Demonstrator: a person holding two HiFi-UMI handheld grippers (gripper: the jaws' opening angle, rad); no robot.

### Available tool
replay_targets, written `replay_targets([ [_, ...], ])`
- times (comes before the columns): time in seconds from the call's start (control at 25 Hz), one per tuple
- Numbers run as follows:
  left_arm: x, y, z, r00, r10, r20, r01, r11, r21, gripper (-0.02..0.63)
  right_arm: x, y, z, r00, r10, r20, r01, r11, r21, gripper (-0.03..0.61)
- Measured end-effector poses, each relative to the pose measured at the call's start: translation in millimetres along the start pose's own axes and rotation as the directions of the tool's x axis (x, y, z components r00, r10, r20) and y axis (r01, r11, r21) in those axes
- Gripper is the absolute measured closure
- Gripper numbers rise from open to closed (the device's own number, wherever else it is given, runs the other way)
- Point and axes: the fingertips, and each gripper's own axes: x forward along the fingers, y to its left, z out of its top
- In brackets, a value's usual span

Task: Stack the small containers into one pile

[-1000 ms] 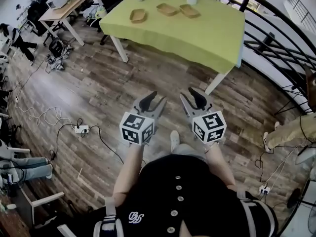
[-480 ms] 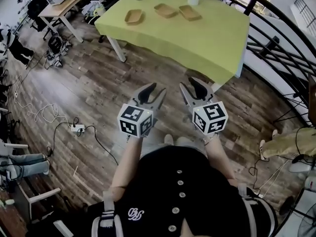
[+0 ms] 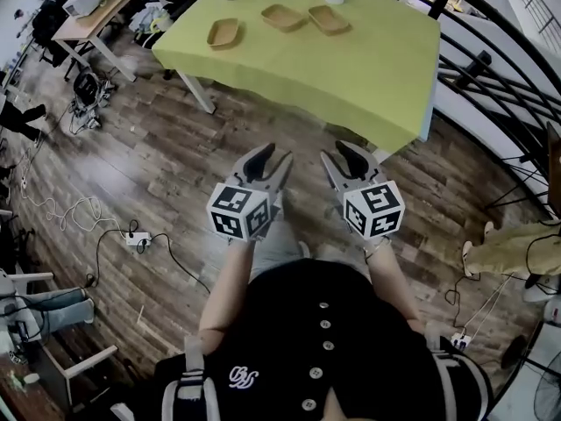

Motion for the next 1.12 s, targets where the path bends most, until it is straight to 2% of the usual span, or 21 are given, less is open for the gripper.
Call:
replay_targets([
  [0.12,12.9,25.8,4.9,1.0,0.009,0.009,-0.009,1.0,-0.002,0.449,18.2,-15.9,2.7,0.999,-0.037,0.009,0.037,0.999,0.005,0.442],
  [0.36,53.4,75.7,25.6,0.999,-0.02,-0.038,0.021,0.999,0.026,0.448,77.1,-48.4,18.8,0.998,-0.066,0.005,0.066,0.998,0.01,0.442],
  [0.84,98.8,184.8,78.9,0.995,-0.079,-0.056,0.082,0.995,0.055,0.449,210.0,-56.5,53.5,0.998,-0.059,-0.018,0.059,0.998,0.0,0.446],
  [1.12,121.6,221.8,89.7,0.99,-0.113,-0.078,0.117,0.992,0.05,0.449,241.1,-71.3,59.0,0.993,-0.116,-0.018,0.117,0.992,0.039,0.457],
])
